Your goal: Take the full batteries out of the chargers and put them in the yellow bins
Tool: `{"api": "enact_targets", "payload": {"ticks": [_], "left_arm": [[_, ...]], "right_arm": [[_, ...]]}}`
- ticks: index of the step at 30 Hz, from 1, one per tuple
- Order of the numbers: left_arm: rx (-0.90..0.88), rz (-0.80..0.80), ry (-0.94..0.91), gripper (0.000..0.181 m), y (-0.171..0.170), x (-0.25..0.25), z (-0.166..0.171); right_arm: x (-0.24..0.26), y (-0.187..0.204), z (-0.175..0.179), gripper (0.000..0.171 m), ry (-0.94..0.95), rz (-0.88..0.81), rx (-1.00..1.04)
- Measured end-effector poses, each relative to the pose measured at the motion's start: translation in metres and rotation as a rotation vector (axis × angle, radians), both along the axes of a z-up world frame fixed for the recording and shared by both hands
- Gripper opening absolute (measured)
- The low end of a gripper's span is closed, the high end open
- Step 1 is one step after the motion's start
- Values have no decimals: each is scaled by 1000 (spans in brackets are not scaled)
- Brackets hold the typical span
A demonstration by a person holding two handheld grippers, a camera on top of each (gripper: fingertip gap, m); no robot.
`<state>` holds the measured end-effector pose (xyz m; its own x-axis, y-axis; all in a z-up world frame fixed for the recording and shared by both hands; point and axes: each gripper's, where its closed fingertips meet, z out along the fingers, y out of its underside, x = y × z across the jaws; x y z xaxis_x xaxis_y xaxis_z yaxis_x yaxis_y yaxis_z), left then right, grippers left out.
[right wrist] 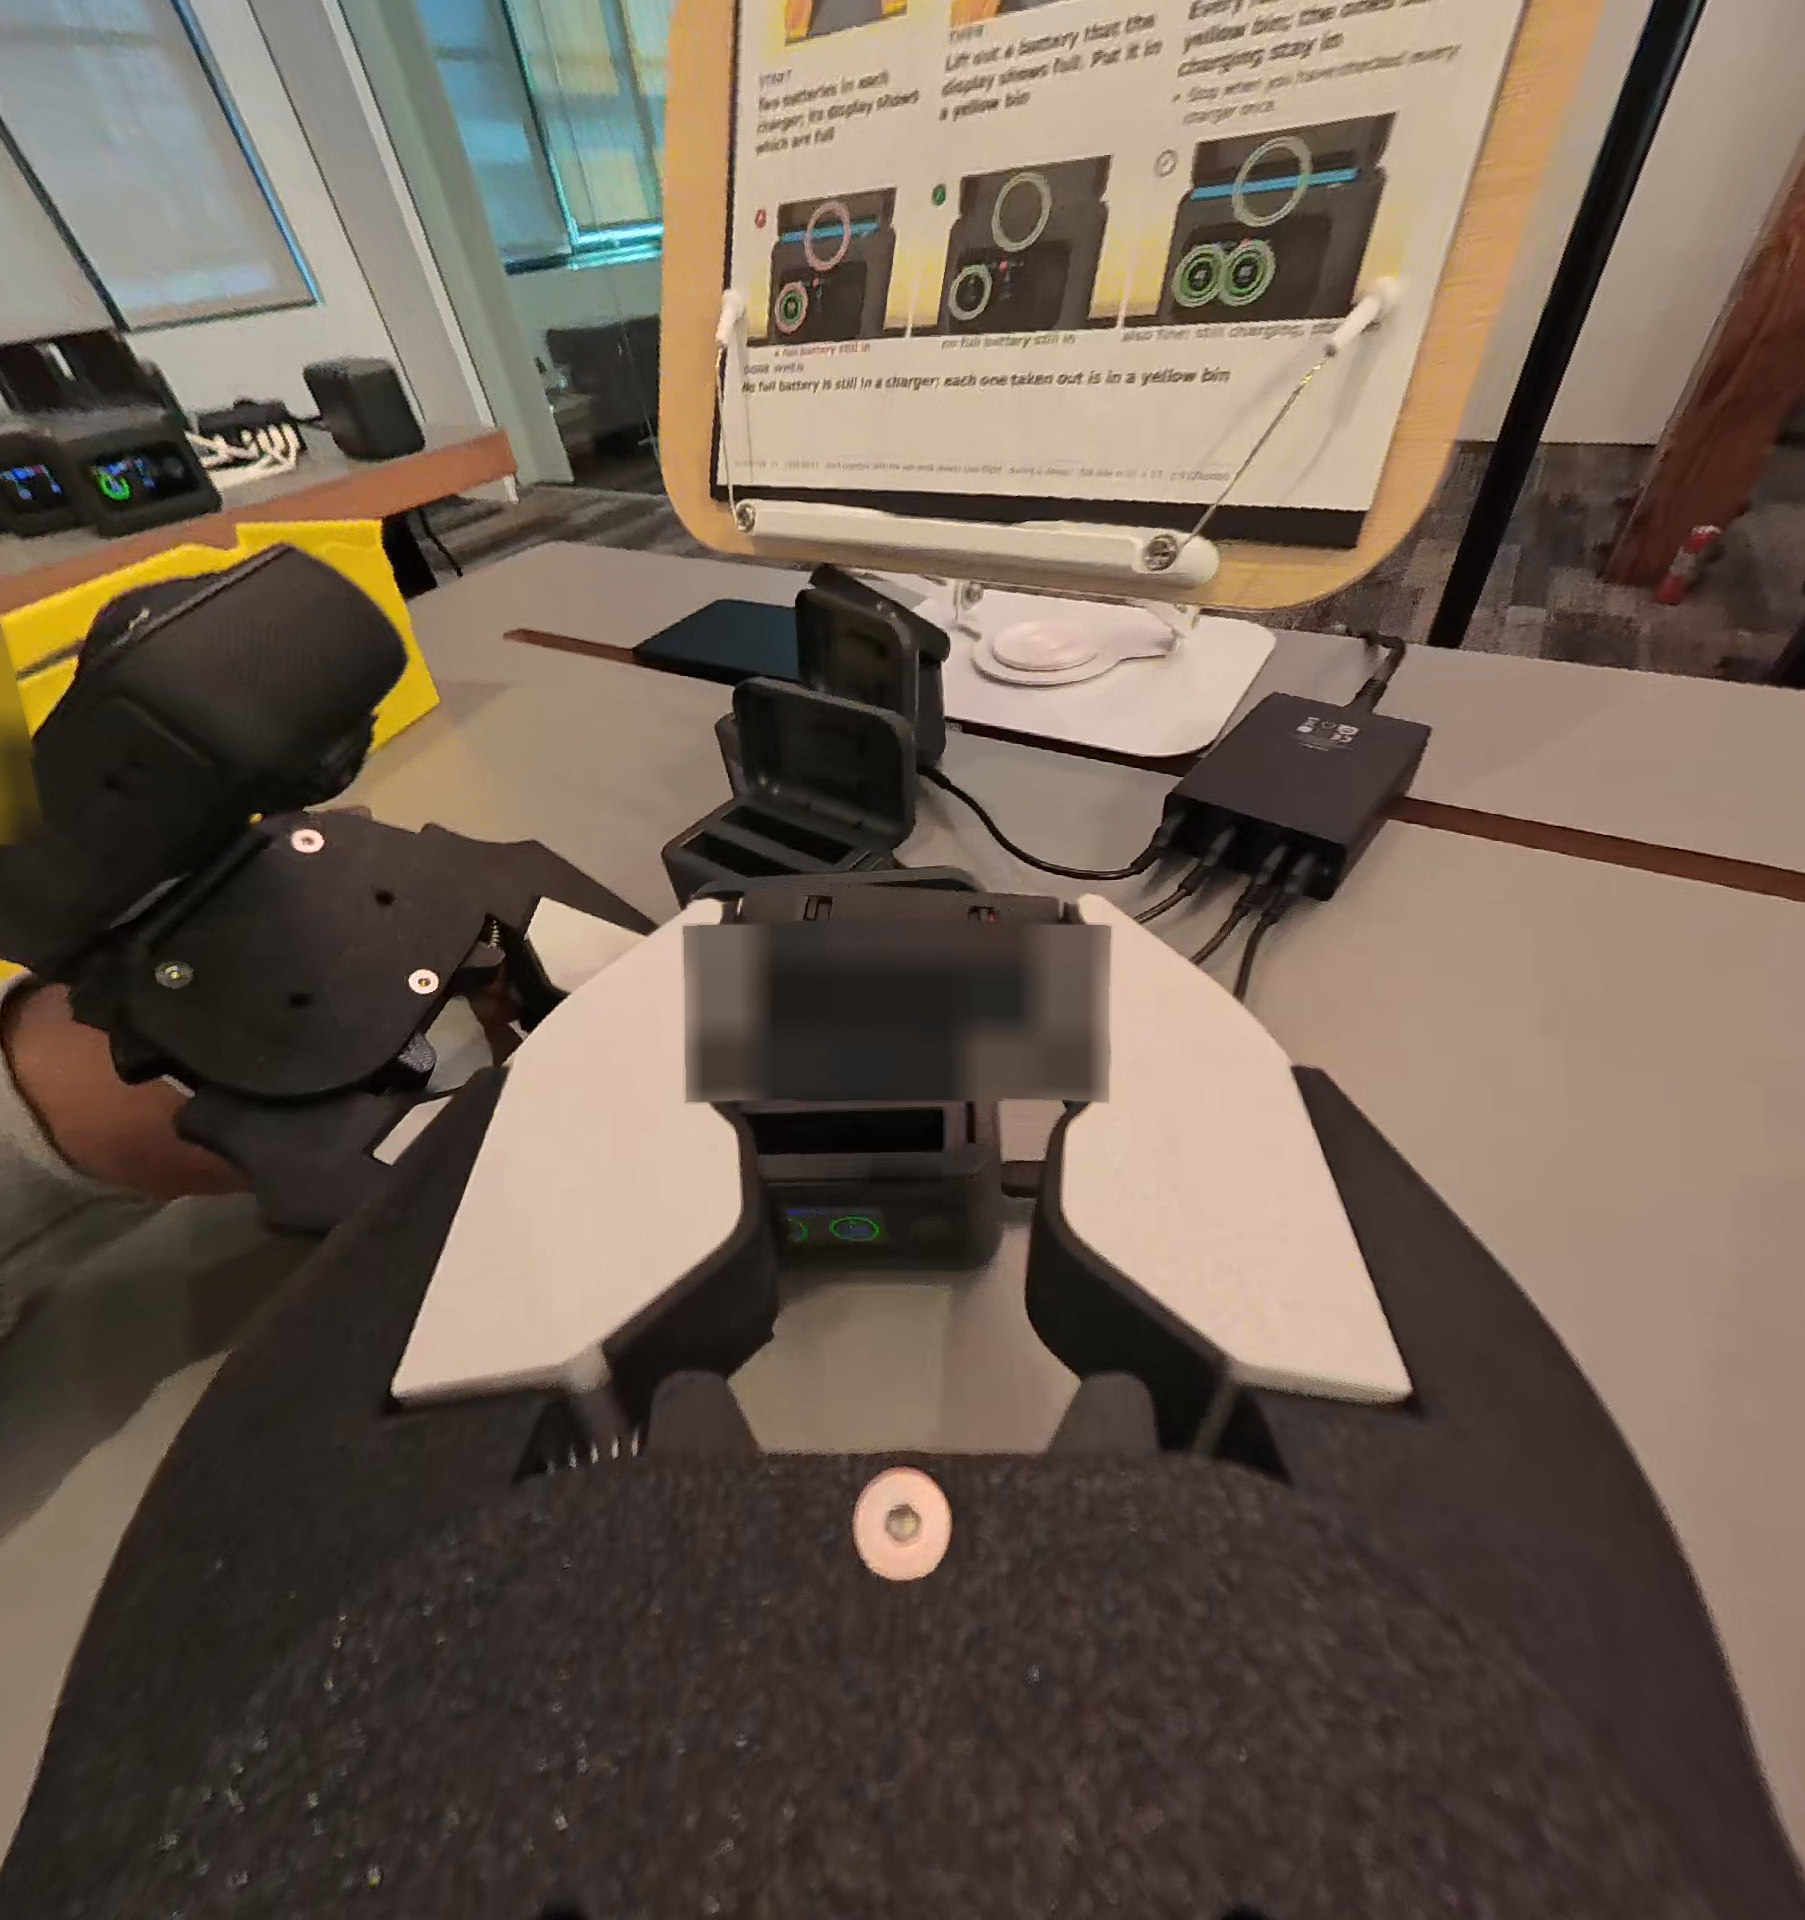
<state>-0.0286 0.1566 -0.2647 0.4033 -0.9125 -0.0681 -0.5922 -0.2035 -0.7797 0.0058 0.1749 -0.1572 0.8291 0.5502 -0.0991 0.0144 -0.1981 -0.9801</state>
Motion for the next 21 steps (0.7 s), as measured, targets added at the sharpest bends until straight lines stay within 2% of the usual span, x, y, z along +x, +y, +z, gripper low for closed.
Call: {"api": "enact_targets", "payload": {"ticks": [5,11,13,15,18,21], "left_arm": [[17,46,-4,54,5,-6,1],[46,72,58,49,3,-25,7],[72,58,46,38,-3,-30,21],[84,15,-60,34,-14,-24,45],[171,-60,-236,35,-35,-4,85],[319,-78,-297,40,-49,15,102]], "right_arm": [[16,1,10,57,44,-24,3],[25,0,6,58,33,-23,-22],[25,-5,6,58,34,-6,-37],[23,-12,8,58,52,18,-50],[16,-28,15,58,156,65,-95],[11,-47,22,58,331,99,-166]]}}
